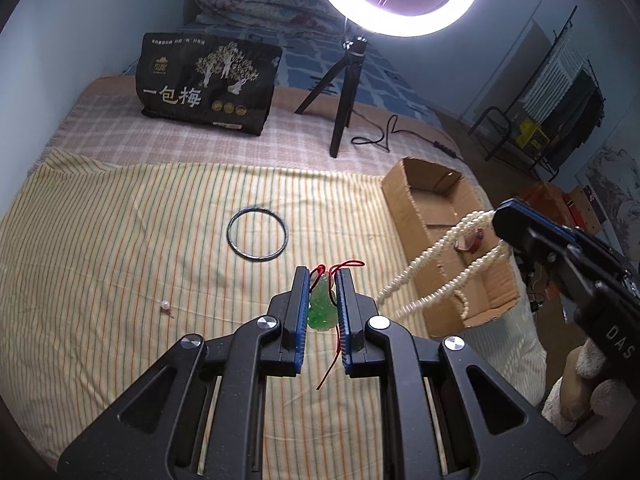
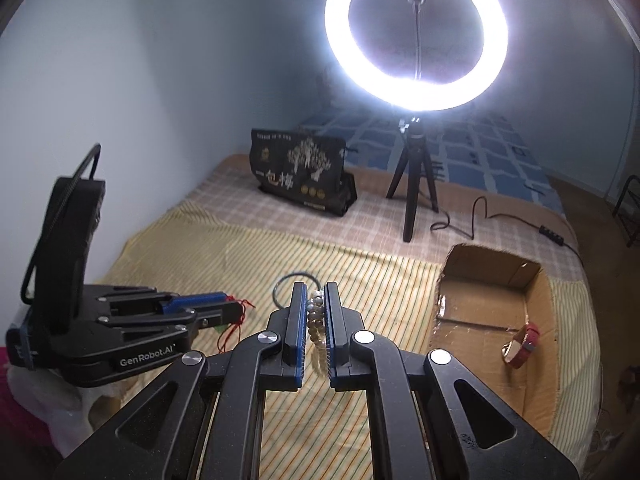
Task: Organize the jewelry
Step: 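Carry the pendant with the left tool and the necklace with the right tool over the box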
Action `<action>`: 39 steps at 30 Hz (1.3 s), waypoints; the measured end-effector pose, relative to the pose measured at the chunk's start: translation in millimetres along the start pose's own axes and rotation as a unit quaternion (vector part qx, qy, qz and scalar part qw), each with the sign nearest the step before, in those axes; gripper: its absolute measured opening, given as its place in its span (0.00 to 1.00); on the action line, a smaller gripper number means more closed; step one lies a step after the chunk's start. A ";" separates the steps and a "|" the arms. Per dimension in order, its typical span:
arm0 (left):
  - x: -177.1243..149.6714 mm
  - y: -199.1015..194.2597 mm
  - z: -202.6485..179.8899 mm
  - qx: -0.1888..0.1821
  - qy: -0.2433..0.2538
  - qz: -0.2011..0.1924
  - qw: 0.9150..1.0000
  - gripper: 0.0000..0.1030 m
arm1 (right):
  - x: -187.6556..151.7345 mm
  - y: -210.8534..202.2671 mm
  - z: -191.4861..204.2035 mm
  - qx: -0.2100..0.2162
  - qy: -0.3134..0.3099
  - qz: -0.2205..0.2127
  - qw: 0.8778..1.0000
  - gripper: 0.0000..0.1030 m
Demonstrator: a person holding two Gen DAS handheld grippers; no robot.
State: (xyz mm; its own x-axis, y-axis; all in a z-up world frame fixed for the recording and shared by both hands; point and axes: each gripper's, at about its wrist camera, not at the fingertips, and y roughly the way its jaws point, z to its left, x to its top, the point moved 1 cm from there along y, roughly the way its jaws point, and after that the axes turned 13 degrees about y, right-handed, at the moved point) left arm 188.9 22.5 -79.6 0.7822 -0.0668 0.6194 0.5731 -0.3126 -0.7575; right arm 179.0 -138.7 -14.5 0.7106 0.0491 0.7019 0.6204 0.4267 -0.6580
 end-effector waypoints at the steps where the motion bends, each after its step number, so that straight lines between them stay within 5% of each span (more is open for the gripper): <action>1: 0.9 -1.8 -1.6 -0.001 0.001 -0.002 1.000 0.11 | 1.5 -5.1 -0.9 0.001 0.003 -0.005 1.000 0.06; 18: 24.2 -7.8 -58.0 -0.023 0.044 -0.028 0.998 0.11 | 25.2 -74.3 -52.6 -0.015 0.057 -0.085 0.995 0.06; 39: 59.9 51.3 -128.9 -0.059 0.070 -0.021 0.996 0.11 | 7.9 -92.4 -145.8 -0.069 0.122 -0.081 0.987 0.06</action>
State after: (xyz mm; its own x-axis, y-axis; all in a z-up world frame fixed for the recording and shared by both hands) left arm 233.7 -119.6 -54.9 0.7120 -0.1795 0.6789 0.5656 -0.4264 -0.7059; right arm 175.7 -309.4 12.0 0.6462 -0.2355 0.7259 0.7601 0.2839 -0.5845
